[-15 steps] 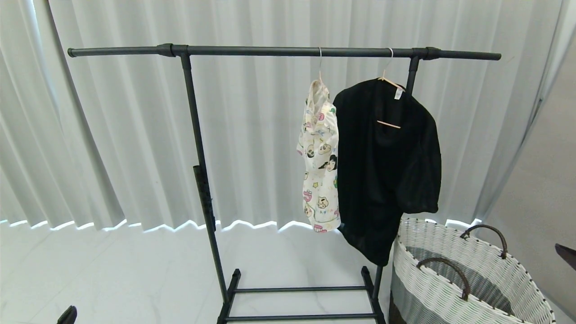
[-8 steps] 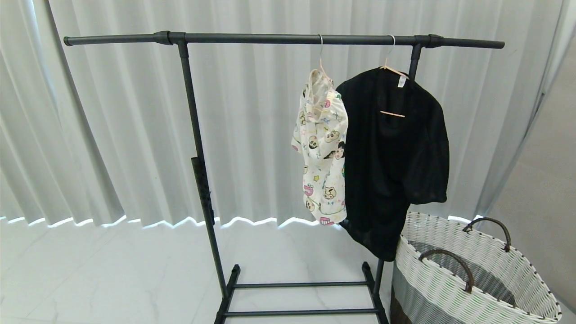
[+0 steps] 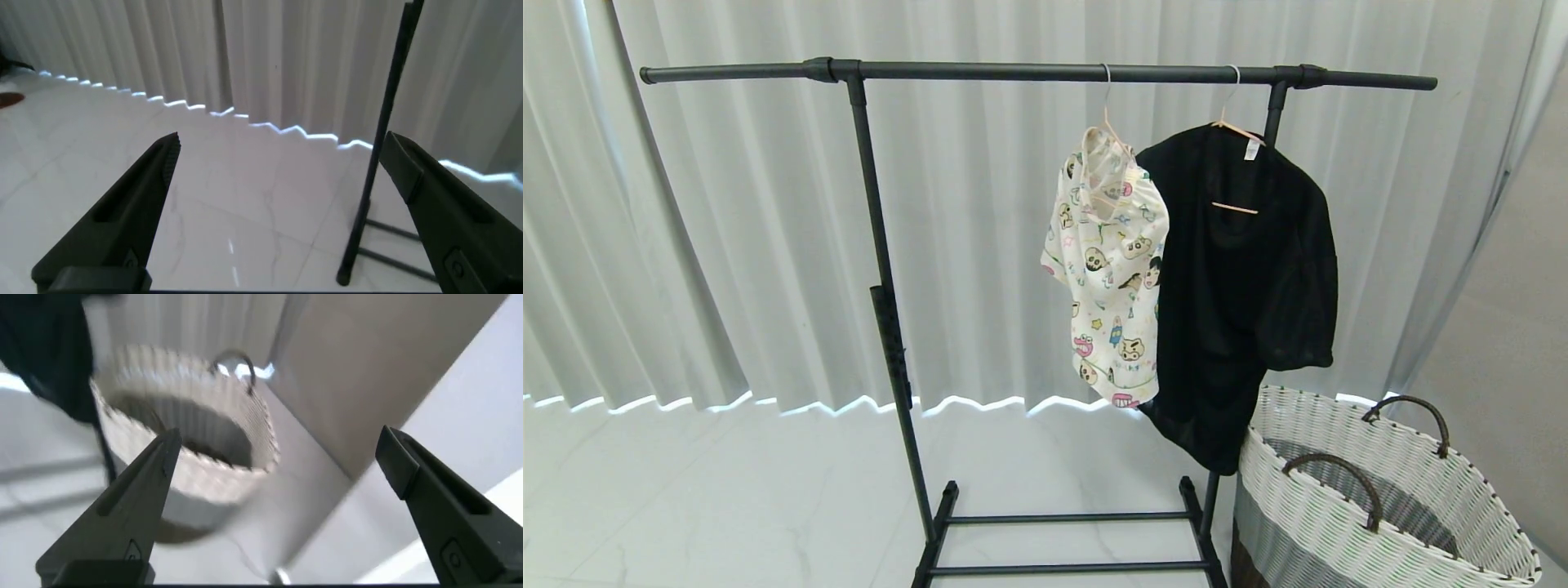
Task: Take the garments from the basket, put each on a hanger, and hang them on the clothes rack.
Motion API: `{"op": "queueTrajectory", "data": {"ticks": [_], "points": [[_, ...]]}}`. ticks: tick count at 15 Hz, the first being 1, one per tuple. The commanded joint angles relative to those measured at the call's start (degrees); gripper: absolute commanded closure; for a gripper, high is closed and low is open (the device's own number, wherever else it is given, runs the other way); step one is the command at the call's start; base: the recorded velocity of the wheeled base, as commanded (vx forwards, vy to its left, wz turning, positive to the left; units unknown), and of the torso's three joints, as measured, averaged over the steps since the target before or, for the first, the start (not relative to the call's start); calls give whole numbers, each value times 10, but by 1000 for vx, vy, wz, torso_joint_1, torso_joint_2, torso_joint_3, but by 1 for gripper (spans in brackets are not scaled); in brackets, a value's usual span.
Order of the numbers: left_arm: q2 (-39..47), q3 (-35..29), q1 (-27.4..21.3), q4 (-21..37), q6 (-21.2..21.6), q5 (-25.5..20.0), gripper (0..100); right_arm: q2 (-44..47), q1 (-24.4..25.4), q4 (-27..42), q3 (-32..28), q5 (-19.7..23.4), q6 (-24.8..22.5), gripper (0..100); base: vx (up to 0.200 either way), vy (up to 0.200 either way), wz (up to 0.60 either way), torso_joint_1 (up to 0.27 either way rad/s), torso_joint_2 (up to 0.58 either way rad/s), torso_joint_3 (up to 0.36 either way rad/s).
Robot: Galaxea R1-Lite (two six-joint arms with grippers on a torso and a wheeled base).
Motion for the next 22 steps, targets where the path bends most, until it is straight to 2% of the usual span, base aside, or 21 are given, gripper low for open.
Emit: {"op": "queueTrajectory", "data": {"ticks": [1, 2, 4, 5, 6, 7, 8, 9, 10, 11, 12, 13, 14, 15, 17, 18, 20, 21, 22], "points": [[-7, 3, 0, 0, -30, 0, 0, -50, 46, -25, 12, 8, 32, 0, 0, 0, 0, 0, 0, 0], [-7, 3, 0, 0, -46, 0, 0, -80, 70, -33, 31, 8, 46, 0, 0, 0, 0, 0, 0, 0], [-7, 3, 0, 0, -51, -7, 0, -160, 82, -35, 102, -2, 45, 0, 0, 0, 0, 0, 0, 0], [-7, 3, 0, 0, -52, -22, 0, -153, 79, -51, 141, -63, 43, 0, 0, 0, 0, 0, 0, 0], [-7, 4, 0, -1, -51, -35, 0, -153, 80, -54, 165, -149, 28, 0, 0, 0, 0, 0, 0, 0], [-7, 4, -1, -1, -49, -57, 0, -153, 80, -49, 165, -169, 34, 0, 0, 0, 0, 0, 0, 0], [-7, 5, -1, -1, -50, -102, 0, -153, 79, -49, 165, -171, 35, 0, 0, 0, 0, 0, 0, 0], [-7, 6, -4, -1, -51, -121, 0, -153, 79, -48, 165, -175, 23, 0, 0, 0, 0, 0, 0, 0], [-6, 6, -5, -2, -51, -121, 0, -153, 77, -46, 165, -175, 13, 0, 0, 0, 0, 0, 0, 0], [8, 6, -6, -2, -51, -120, 0, -151, 16, -32, 161, -176, -45, 0, 0, 0, 0, 0, 0, 0], [5, 6, -1, -2, -51, -120, 0, -153, -48, -29, 158, -175, -74, 0, 0, 0, 0, 0, 0, 0], [2, 6, -1, -2, -51, -120, 0, -153, -73, -30, 158, -174, -75, 0, 0, 0, 0, 0, 0, 0], [-7, 6, -1, -4, -52, -112, 0, -153, -74, -39, 165, -153, -39, 0, 0, 0, 0, 0, 0, 0], [-7, 7, -1, -4, -52, -100, 0, -154, -74, -42, 165, -88, -5, 0, 0, 0, 0, 0, 0, 0], [-7, 6, -1, -4, -68, -101, 0, -154, -74, -45, 165, 96, 38, 0, 0, 0, 0, 0, 0, 0], [-7, 7, -3, -4, -73, -116, 0, -154, -74, -30, 165, 168, 64, 0, 0, 0, 0, 0, 0, 0], [-7, 7, -4, -4, -93, -132, 0, -154, -52, -5, 165, 169, 78, 0, 0, 0, 0, 0, 0, 0], [-7, 7, -4, -4, -95, -130, 0, -154, -53, -4, 165, 168, 71, 0, 0, 0, 0, 0, 0, 0], [-7, 6, -4, -4, -95, -109, 0, -154, -52, -3, 165, 168, 59, 0, 0, 0, 0, 0, 0, 0]]}}
